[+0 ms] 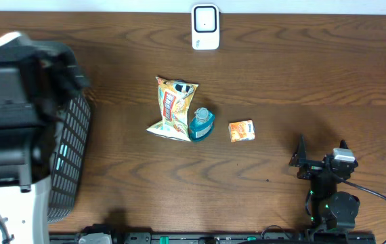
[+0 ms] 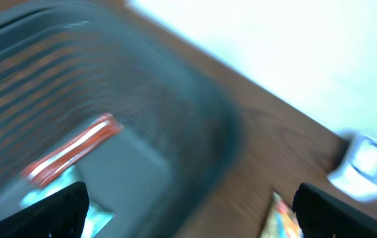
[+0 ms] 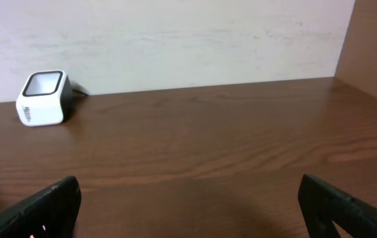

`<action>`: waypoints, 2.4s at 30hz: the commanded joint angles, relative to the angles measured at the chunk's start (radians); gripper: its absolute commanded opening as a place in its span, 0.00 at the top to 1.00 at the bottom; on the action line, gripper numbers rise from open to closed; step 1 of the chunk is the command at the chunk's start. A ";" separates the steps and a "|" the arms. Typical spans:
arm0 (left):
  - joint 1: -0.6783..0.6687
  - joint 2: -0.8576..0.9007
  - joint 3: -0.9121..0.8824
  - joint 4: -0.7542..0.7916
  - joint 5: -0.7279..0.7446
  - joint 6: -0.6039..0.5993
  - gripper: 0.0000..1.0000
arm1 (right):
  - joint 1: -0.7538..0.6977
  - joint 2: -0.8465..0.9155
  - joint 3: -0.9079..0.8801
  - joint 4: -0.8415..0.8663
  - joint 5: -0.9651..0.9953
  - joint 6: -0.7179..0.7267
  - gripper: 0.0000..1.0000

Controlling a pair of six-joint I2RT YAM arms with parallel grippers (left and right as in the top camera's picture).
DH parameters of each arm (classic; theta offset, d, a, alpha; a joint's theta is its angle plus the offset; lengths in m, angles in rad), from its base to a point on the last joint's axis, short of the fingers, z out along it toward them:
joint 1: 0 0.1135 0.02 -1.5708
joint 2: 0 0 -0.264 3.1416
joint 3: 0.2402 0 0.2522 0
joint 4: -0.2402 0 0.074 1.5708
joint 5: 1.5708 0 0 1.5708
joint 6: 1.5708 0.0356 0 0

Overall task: Scan the item barcode
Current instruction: 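Move the left gripper back into the basket over the mint-green pack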

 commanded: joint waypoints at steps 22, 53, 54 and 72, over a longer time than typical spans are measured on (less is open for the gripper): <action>0.598 0.109 -0.476 0.030 0.267 -0.351 0.10 | 0.005 -0.002 -0.001 -0.003 0.008 -0.012 0.01; 0.603 0.134 -0.732 0.388 0.270 -0.410 0.17 | 0.005 -0.002 -0.001 -0.003 0.008 -0.012 0.01; 0.603 0.142 -0.732 0.396 0.271 -0.410 0.21 | 0.005 -0.002 -0.001 -0.003 0.008 -0.012 0.01; 0.603 0.333 -0.731 0.468 0.290 -0.399 0.46 | 0.005 -0.002 -0.001 -0.003 0.008 -0.012 0.01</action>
